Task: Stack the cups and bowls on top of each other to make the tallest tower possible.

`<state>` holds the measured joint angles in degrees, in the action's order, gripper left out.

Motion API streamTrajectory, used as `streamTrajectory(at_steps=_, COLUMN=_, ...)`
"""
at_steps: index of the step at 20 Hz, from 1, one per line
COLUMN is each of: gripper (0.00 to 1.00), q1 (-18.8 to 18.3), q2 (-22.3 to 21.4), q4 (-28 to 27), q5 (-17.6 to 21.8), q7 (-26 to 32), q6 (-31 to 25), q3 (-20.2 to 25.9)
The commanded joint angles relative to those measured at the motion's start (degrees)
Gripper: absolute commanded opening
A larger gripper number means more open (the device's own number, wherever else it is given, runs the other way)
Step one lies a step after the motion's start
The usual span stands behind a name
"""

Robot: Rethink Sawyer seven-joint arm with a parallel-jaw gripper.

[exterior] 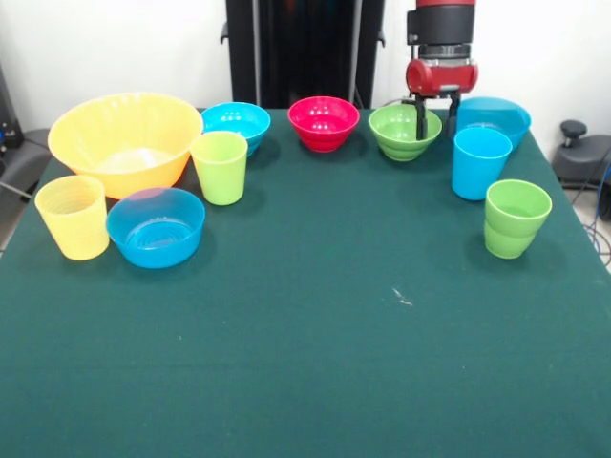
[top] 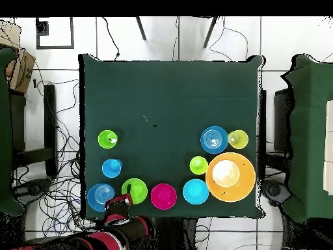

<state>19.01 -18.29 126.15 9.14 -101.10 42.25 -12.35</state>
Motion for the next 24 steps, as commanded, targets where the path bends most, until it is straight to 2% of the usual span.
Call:
streamTrajectory(at_steps=1, gripper=1.0, q1=0.57, q2=1.7, q4=-5.42, q5=-3.18, q7=-10.74, q6=2.21, q3=4.39)
streamTrajectory(at_steps=4, gripper=1.0, q1=0.43, q2=2.15, q4=-5.37, q5=-2.91, q7=-11.19, q6=4.41, q3=4.16)
streamTrajectory(at_steps=5, gripper=0.0, q1=0.39, q2=2.3, q4=-5.35, q5=-2.82, q7=-11.34, q6=5.15, q3=4.09)
streamTrajectory(at_steps=9, gripper=0.0, q1=-1.17, q2=1.51, q4=-5.62, q5=-1.29, q7=-11.52, q6=3.37, q3=5.22)
streamTrajectory(at_steps=20, gripper=0.0, q1=-3.9, q2=2.39, q4=-5.93, q5=1.75, q7=-12.29, q6=5.59, q3=6.44)
streamTrajectory(at_steps=24, gripper=0.0, q1=-5.46, q2=0.55, q4=-5.53, q5=2.5, q7=-13.17, q6=2.6, q3=7.33)
